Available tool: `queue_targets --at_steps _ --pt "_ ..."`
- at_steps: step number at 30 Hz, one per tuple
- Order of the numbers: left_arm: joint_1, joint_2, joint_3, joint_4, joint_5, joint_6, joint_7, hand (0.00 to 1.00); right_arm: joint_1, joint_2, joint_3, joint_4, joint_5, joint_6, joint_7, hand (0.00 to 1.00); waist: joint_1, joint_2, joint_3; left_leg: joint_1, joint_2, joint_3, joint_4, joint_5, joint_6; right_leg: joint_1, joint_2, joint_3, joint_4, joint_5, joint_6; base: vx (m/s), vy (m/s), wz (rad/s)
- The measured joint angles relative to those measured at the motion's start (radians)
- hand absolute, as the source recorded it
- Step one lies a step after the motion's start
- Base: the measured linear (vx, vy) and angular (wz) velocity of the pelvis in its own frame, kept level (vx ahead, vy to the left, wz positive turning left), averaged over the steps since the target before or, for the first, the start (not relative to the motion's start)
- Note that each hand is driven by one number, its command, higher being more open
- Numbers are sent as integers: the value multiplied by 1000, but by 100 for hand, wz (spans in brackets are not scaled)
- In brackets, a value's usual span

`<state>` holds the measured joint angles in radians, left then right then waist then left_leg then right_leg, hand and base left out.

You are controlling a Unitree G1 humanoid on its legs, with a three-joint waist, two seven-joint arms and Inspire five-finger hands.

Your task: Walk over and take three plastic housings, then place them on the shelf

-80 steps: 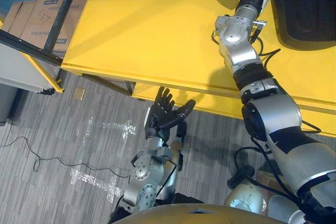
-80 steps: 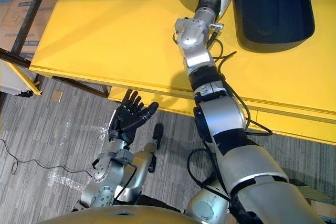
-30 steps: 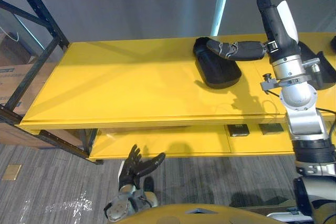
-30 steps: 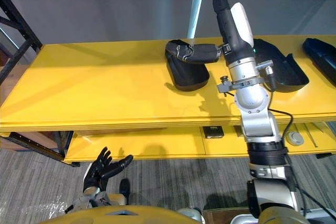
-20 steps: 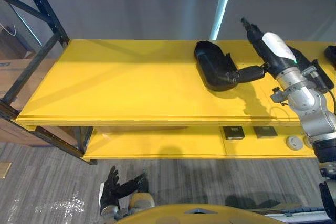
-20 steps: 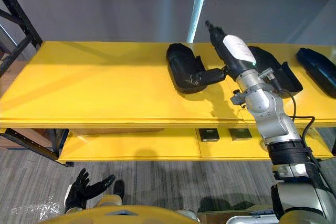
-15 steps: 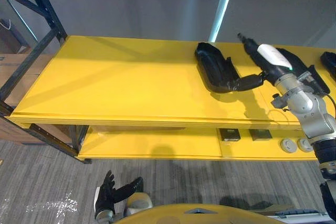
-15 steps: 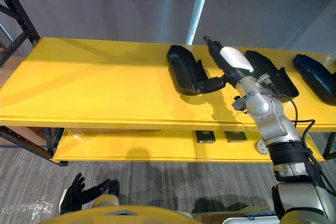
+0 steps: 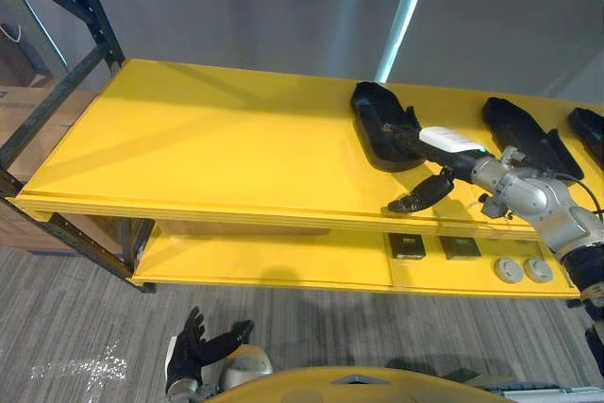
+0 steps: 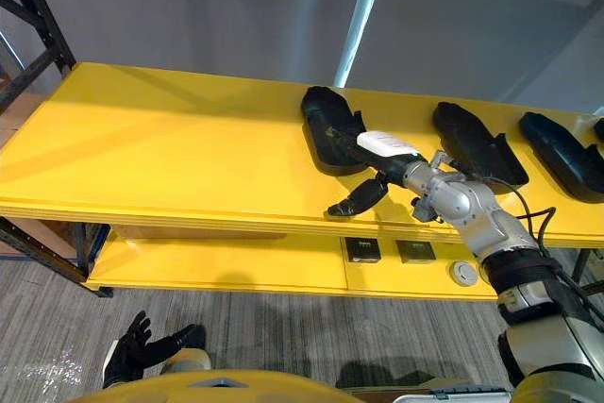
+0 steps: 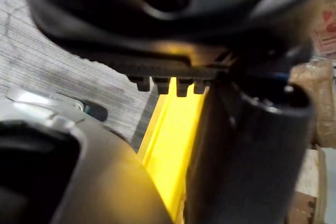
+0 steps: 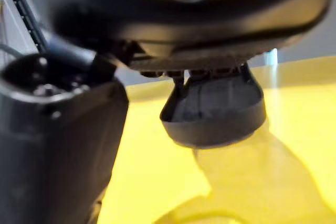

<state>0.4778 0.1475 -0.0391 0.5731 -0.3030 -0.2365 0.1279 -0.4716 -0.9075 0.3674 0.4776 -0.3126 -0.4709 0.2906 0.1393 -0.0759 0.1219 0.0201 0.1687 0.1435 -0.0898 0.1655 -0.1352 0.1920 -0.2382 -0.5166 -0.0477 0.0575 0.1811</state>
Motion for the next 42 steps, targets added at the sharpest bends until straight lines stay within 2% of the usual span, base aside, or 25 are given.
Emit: queue_targets --at_steps 3,4,8,12,16,23,28,35,42 --pt "-4 8 -1 8 0 0 -2 100 -27 0 58 30 -63 -17 3 100 18 -8 6 7 0 18 0 -1 1 2 1 10 -19 13 -2 2 8 -15" --pt "-6 9 0 8 0 0 -4 100 -28 0 66 38 -77 -16 3 0 22 -11 7 7 0 21 0 0 1 2 1 12 -23 16 -3 5 5 -8" --pt "-8 10 -1 14 0 -1 -5 100 -77 6 116 78 -117 -5 -37 0 30 -10 16 23 3 44 0 -1 -3 2 1 30 -26 22 3 13 7 -14" --pt "-18 10 -5 28 0 -1 -5 100 -113 17 116 96 -151 9 -103 0 26 -2 22 29 9 53 0 -3 -5 1 4 35 -28 21 0 2 0 -10" --pt "-23 18 -21 28 0 -1 -5 100 -131 60 114 117 -151 25 -151 0 36 -1 22 42 24 68 0 -10 -15 1 14 35 -33 16 -8 7 -7 -12" --pt "-42 18 -31 44 -1 0 -10 100 -129 144 117 157 -155 33 -162 0 47 3 25 42 26 68 1 -9 -18 1 15 27 -32 17 -6 9 1 0" --pt "-43 17 -32 44 -1 0 -10 100 -129 170 125 158 -154 55 -163 0 51 4 26 41 26 67 1 -9 -18 3 15 24 -29 17 -5 6 1 0" --pt "-46 16 -32 42 -1 1 -10 100 -127 218 113 157 -148 146 -180 0 47 9 45 44 24 54 1 -10 -19 16 14 2 -29 12 -3 -9 7 3" --pt "-45 15 -34 34 -1 5 -8 100 -125 342 42 157 -108 311 -235 0 46 12 52 43 10 50 1 -14 -19 20 0 -4 -32 18 7 -3 6 2"
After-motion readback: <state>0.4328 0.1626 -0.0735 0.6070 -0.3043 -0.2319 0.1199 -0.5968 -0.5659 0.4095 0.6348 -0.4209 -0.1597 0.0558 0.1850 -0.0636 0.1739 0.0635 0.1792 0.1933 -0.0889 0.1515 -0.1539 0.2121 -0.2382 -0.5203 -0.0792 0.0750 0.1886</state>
